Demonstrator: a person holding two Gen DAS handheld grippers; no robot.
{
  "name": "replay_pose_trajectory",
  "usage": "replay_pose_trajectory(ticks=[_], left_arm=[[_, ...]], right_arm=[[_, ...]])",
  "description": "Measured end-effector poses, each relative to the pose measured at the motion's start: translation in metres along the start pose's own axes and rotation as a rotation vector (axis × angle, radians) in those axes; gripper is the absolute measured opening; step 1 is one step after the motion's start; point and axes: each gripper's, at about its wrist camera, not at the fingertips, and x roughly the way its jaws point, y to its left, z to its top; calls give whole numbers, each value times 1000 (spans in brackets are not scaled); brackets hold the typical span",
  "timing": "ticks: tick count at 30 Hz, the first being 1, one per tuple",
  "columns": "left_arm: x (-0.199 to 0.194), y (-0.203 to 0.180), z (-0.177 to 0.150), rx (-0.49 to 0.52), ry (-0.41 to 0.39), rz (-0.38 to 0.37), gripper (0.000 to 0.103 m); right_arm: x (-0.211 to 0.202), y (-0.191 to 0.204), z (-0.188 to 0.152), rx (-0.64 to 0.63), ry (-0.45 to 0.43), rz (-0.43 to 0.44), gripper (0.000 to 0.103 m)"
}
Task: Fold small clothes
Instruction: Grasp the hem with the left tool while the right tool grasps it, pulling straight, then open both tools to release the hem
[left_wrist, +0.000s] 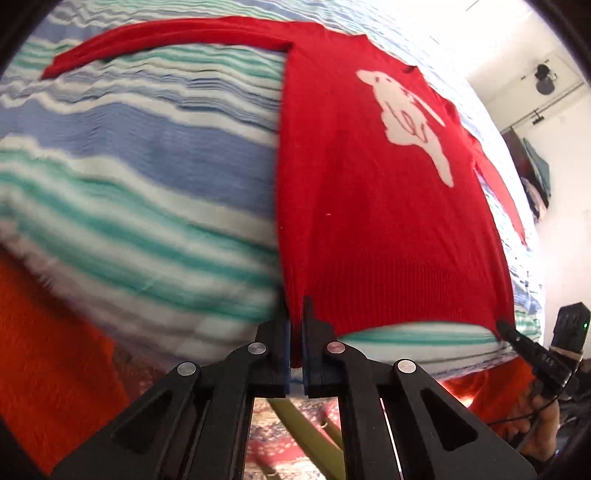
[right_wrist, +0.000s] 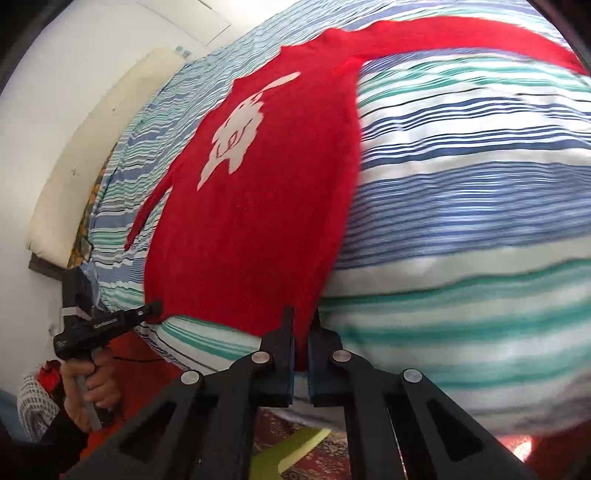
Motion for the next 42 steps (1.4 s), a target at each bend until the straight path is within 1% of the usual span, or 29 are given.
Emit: replay_pose_trajectory(ticks=[2, 3, 5, 7, 13, 16, 20, 22, 23, 24, 25, 27, 28, 29, 30, 31, 32, 33, 35, 37, 42], left_arm=[[13, 2, 4, -16, 31, 15, 2], [19, 0, 7, -9, 41, 30, 2], [26, -7, 12, 16, 43, 54, 2], [26, -10, 12, 31, 41, 66, 2], [32, -6, 19, -1, 57, 45, 4], [29, -5, 15, 12, 50, 48, 6], [25, -4, 11, 24, 37, 48, 7], [22, -7, 9, 38, 30, 48, 10], [20, -9, 8, 50, 25, 52, 14], [18, -12, 7, 60, 18, 56, 22], [13, -15, 5, 70, 10, 63, 28], [0, -19, -1, 83, -28, 100, 55], [-11, -20, -4, 85, -71, 121, 60], [-19, -20, -6, 86, -106, 131, 67], [-26, -20, -7, 85, -143, 141, 71], [-35, -20, -7, 78, -190, 152, 72], [-39, -18, -7, 72, -214, 158, 74], [-41, -16, -5, 60, -236, 165, 75], [-41, -11, 0, 38, -253, 183, 75], [-38, -9, 4, 26, -251, 200, 75], [-35, -16, 7, 44, -264, 217, 75]], right_arm=[[1, -7, -5, 20, 15, -17, 4], [7, -11, -5, 42, 32, -13, 4], [18, -16, -1, 63, 53, -18, 4], [22, -14, 4, 53, 56, -27, 4], [26, -17, 3, 47, 54, -15, 4], [25, -15, 3, 33, 51, -22, 4], [22, -17, 2, 44, 41, -14, 4], [19, -17, 1, 43, 38, -8, 5], [18, -16, 1, 44, 35, 0, 8], [16, -17, 0, 44, 34, 4, 9], [14, -16, 0, 45, 34, 4, 10], [7, -17, -1, 48, 31, 2, 20], [1, -18, -2, 56, 19, -11, 23], [-7, -19, -4, 65, 0, -27, 30], [-16, -22, -6, 78, -30, -49, 41], [-26, -25, -7, 93, -67, -78, 46], [-37, -28, -9, 108, -110, -121, 54], [-47, -31, -9, 123, -155, -169, 59], [-59, -37, -8, 146, -212, -211, 61], [-64, -42, -7, 167, -246, -235, 61], [-60, -49, -6, 182, -237, -266, 61]])
